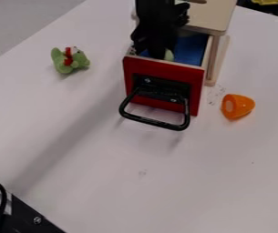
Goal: Move the green thing inside the drawer
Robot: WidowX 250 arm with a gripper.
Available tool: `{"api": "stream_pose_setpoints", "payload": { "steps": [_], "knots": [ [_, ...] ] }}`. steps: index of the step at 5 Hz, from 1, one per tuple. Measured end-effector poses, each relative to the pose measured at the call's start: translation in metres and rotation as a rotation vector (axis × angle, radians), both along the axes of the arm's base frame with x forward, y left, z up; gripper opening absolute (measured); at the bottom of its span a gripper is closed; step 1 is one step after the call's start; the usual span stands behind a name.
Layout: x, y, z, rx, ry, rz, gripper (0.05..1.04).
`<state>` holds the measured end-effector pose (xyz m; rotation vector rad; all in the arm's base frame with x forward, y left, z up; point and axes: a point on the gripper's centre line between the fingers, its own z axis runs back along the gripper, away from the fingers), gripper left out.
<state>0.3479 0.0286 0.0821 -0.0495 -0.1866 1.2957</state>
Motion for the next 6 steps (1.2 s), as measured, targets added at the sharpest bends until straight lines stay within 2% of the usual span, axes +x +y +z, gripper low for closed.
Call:
{"api": "stream_pose_setpoints", "payload": {
  "steps": [1,2,3,4,5,6],
  "knots": [
    [0.000,0.001,0.001,0.003,-0.003,0.002,0.625],
    [0.002,0.002,0.003,-0.005,-0.011,0.010,0.874],
    [0.003,0.001,0.006,-0.022,-0.020,0.020,0.975],
    [-0.006,0.000,0.020,-0.061,-0.005,0.017,0.978],
    [-0.016,0.005,0.047,-0.087,-0.033,0.002,0.982],
    [-0.016,0.009,0.052,-0.089,-0.050,0.007,0.982]
  ]
}}
